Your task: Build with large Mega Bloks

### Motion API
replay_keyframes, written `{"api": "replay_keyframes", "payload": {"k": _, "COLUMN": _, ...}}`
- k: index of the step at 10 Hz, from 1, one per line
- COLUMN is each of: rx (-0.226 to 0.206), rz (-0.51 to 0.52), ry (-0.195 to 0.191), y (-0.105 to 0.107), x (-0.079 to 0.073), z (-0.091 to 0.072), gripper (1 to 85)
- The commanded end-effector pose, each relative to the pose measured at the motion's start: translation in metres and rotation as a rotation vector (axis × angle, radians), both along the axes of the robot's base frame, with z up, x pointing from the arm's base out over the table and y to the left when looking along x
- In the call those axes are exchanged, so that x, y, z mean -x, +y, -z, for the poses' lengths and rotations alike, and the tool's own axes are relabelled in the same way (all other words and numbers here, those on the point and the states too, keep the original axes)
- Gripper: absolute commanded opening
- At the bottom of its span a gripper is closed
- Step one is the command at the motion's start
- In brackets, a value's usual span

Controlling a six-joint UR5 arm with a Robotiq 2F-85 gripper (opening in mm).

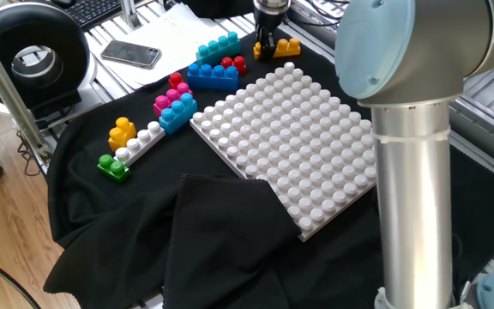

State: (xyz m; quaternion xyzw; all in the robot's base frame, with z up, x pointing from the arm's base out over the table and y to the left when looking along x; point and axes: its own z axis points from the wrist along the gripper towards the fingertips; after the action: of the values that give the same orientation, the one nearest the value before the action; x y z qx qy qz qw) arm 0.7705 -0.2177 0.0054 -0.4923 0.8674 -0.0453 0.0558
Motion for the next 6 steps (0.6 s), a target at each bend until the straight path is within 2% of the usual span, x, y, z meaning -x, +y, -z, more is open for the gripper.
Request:
{"api": "replay_keyframes", "payload": {"k": 1, "rx": 0.007, "rz": 0.057, "ry": 0.006, "y": 0.000, "x": 0.003, "z": -0.014, "gripper": 25.3}}
{"api": "replay_keyframes", "payload": {"k": 3, "rx": -0.002, "rz": 0.133, "ry": 0.019, "y": 0.005, "x": 0.009, "z": -0.025, "gripper": 23.3}}
{"api": "replay_keyframes", "payload": {"k": 6, "rx": -0.022, "rz": 0.270, "ry": 0.019, "y": 0.015, "x": 0.016, "z": -0.043, "gripper": 14.0}}
